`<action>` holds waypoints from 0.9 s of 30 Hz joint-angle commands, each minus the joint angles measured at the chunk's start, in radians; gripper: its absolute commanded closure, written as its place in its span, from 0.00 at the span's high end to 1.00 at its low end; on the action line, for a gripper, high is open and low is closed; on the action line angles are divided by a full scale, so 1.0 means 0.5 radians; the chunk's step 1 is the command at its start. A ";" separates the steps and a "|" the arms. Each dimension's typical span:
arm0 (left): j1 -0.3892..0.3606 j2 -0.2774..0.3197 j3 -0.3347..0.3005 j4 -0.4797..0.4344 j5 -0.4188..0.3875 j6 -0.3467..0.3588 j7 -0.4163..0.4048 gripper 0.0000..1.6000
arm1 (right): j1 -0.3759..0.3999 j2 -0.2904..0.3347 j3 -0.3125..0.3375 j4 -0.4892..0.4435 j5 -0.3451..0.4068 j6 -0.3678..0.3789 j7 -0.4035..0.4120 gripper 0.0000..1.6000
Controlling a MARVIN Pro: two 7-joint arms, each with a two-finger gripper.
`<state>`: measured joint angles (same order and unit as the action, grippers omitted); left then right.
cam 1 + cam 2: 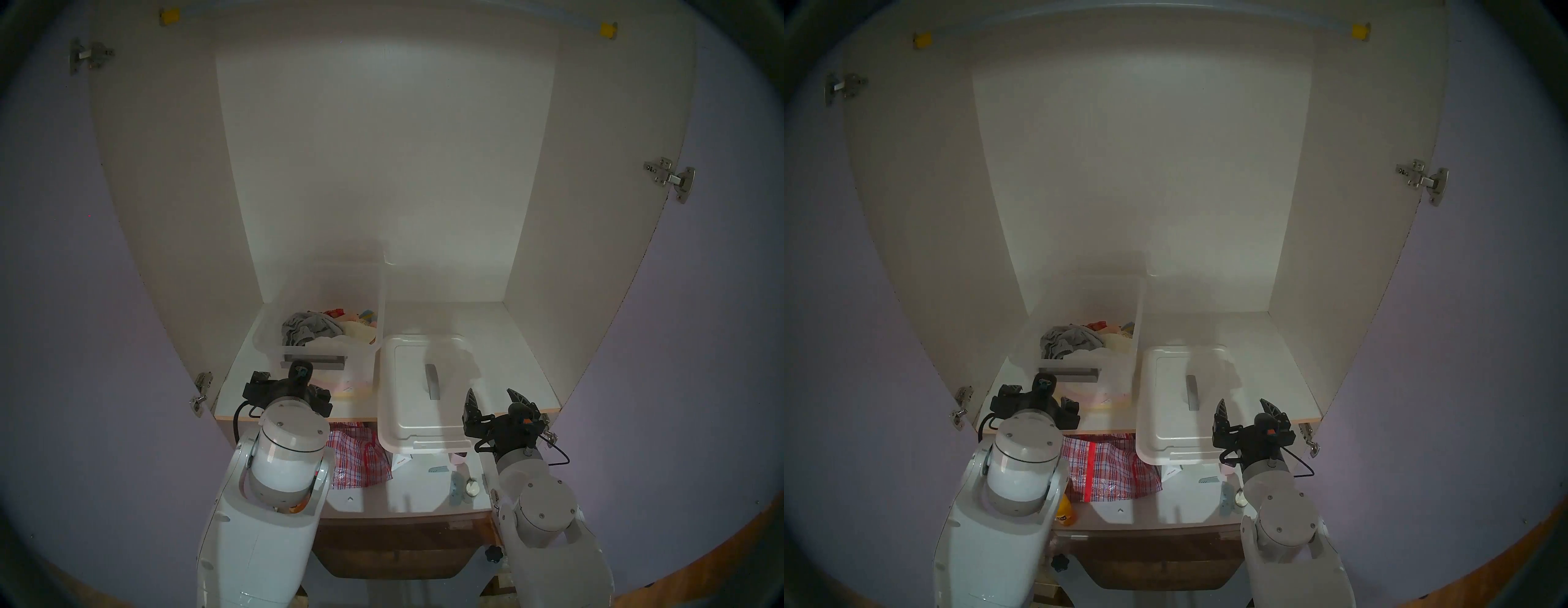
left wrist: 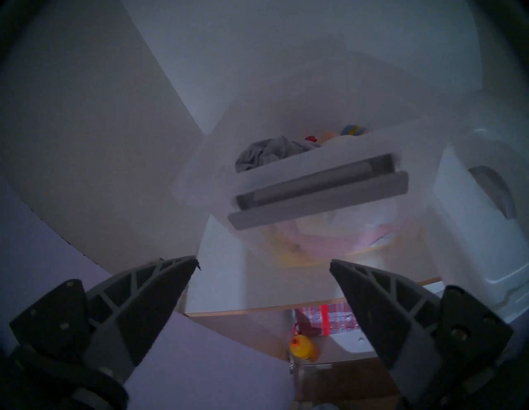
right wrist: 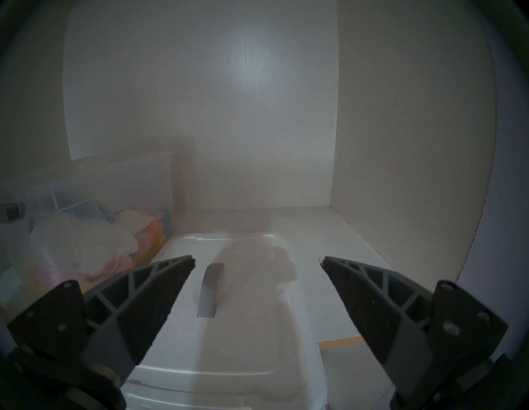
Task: Take clothing out of the storage bin and put the lid back on the bin
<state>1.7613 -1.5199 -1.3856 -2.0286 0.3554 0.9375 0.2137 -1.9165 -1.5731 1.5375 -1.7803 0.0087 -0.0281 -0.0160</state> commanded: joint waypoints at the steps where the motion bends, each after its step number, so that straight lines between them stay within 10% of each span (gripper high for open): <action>1: 0.018 0.052 -0.026 -0.127 -0.060 -0.116 -0.069 1.00 | 0.017 -0.001 -0.003 -0.048 -0.001 -0.005 0.000 1.00; 13: 0.131 0.215 -0.213 -0.351 -0.438 -0.451 -0.390 1.00 | 0.017 -0.002 -0.003 -0.047 -0.001 -0.005 0.000 1.00; 17: -0.014 0.354 -0.199 -0.255 -0.423 -0.277 -0.458 1.00 | 0.016 -0.002 -0.003 -0.048 -0.001 -0.005 0.000 1.00; 27: -0.301 0.474 -0.255 -0.053 -0.658 -0.615 -0.678 1.00 | 0.017 -0.002 -0.003 -0.047 -0.001 -0.005 0.000 1.00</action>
<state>1.6472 -1.3004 -1.4904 -2.0746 0.0900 0.7156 -0.0477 -1.9168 -1.5730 1.5378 -1.7802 0.0088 -0.0281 -0.0160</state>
